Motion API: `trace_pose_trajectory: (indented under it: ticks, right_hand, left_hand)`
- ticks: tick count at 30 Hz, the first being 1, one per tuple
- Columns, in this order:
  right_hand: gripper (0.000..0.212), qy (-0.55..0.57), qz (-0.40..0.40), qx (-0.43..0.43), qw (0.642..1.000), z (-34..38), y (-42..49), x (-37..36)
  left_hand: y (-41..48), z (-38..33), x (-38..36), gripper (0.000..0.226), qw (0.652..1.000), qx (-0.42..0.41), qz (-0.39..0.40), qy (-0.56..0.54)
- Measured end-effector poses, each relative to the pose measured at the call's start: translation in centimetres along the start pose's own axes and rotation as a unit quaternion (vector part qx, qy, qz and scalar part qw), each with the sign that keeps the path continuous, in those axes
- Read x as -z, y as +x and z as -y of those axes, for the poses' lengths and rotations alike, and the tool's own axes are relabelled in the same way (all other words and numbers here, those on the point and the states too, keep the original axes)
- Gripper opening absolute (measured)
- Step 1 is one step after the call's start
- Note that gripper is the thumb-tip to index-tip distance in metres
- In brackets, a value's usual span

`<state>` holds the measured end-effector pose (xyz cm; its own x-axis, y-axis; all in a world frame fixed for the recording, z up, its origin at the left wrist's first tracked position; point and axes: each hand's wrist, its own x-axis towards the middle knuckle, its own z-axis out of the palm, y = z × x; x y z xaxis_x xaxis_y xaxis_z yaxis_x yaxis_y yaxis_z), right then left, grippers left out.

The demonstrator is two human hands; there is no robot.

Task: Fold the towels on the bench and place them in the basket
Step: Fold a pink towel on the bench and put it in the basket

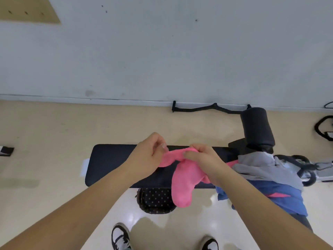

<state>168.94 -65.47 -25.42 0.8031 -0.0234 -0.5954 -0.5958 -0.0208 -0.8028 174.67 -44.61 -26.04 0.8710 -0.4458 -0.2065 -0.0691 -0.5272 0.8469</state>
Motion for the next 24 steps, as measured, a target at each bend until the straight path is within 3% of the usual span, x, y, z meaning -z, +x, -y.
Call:
trace_pose_trajectory:
  ticks: [2,5,7,11,16,20,24]
  right_hand:
    - [0.034,0.004,0.034,-0.011,0.999,-1.2,2.2,-1.4]
    - [0.031,0.006,0.068,0.02,0.997,-3.9,5.7,-2.5]
    - [0.036,0.017,0.062,0.035,0.997,-6.3,8.4,-2.4]
    - [0.049,0.027,0.024,0.061,0.997,-12.6,13.6,-1.1]
    - [0.044,-0.061,-0.041,0.137,0.988,-20.0,18.4,-0.1]
    - [0.047,-0.137,-0.143,0.28,0.939,-23.3,20.3,0.1]
    - [0.057,-0.138,-0.225,0.33,0.906,-24.8,17.8,-0.2]
  left_hand:
    - [0.0,3.3,-0.1,0.013,1.0,0.018,0.014,-0.003]
    - [0.5,7.6,-2.1,0.039,0.996,0.049,0.049,-0.062]
    - [1.2,10.4,-4.1,0.039,0.994,0.055,0.028,-0.09]
    - [3.3,16.2,-8.5,0.022,0.985,0.08,-0.013,-0.154]
    - [5.3,22.5,-13.7,0.006,0.987,0.048,0.065,-0.137]
    - [5.0,25.7,-15.7,0.04,0.993,0.025,0.089,-0.08]
    - [1.9,25.7,-15.3,0.037,0.998,0.01,0.057,0.001]
